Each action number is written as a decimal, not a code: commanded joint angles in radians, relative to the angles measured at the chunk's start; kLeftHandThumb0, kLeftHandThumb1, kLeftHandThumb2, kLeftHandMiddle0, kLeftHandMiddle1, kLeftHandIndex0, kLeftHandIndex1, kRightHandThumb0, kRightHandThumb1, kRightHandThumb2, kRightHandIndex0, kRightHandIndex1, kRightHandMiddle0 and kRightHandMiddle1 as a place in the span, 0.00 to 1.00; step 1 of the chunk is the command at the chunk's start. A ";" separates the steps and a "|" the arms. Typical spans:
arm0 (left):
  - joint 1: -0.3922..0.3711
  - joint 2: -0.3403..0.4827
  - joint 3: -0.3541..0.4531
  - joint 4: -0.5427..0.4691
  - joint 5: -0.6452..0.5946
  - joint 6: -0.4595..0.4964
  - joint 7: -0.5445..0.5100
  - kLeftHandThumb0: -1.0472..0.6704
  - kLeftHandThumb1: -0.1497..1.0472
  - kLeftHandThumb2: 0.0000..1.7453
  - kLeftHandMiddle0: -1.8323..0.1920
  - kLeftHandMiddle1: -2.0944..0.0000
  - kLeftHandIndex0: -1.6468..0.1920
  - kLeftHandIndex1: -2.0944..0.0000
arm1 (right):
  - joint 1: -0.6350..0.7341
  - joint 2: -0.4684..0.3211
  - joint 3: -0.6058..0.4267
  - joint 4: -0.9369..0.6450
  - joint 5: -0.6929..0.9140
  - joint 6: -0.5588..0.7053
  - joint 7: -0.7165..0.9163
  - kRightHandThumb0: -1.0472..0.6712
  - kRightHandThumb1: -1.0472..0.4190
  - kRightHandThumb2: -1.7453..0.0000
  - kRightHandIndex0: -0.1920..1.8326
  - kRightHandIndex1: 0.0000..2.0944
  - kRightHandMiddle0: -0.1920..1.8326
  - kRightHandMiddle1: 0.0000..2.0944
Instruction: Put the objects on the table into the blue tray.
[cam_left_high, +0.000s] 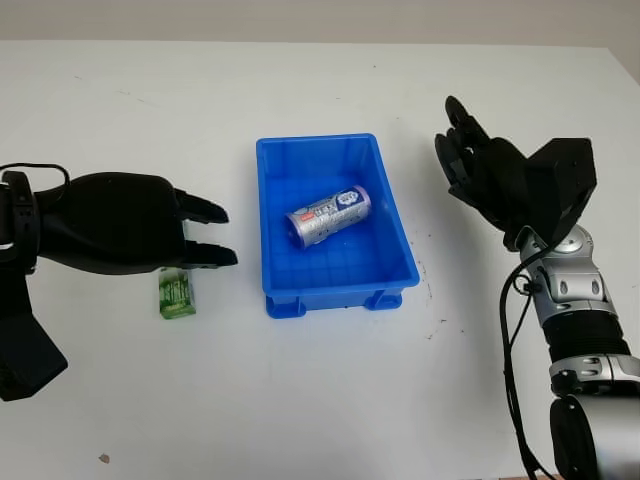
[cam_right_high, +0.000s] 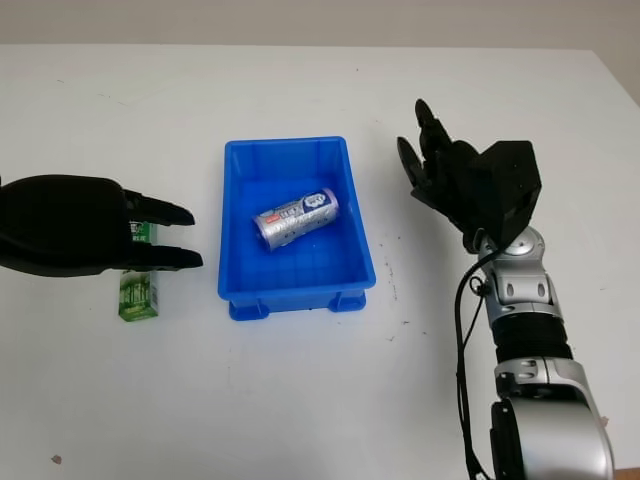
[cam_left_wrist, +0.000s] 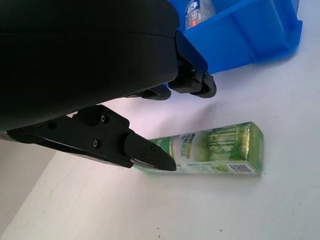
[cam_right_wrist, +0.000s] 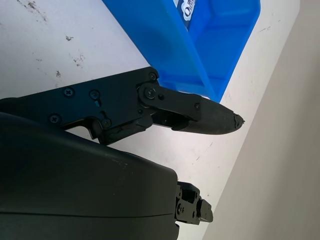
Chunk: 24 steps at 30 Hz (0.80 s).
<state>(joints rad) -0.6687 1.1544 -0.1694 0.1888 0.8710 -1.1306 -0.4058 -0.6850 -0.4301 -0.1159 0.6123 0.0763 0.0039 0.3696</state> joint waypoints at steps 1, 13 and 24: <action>0.023 0.000 -0.017 0.003 -0.006 -0.003 0.008 0.56 0.95 0.03 0.71 0.96 0.68 0.94 | 0.007 -0.006 -0.011 -0.013 0.008 -0.009 0.004 0.25 0.00 0.65 0.00 0.00 0.00 0.00; 0.007 -0.009 -0.077 0.084 0.335 -0.008 0.467 0.58 1.00 0.05 0.65 0.01 0.69 0.01 | 0.013 -0.008 -0.017 -0.024 0.013 0.013 0.001 0.24 0.00 0.66 0.00 0.00 0.00 0.01; -0.084 0.002 -0.153 0.185 0.449 0.185 0.640 0.30 1.00 0.20 0.38 0.00 0.57 0.00 | 0.011 -0.013 -0.018 -0.023 0.008 0.019 0.011 0.25 0.00 0.66 0.00 0.01 0.00 0.02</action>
<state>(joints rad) -0.7156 1.1404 -0.3128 0.3677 1.3065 -0.9596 0.2037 -0.6810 -0.4303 -0.1318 0.6043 0.0861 0.0220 0.3781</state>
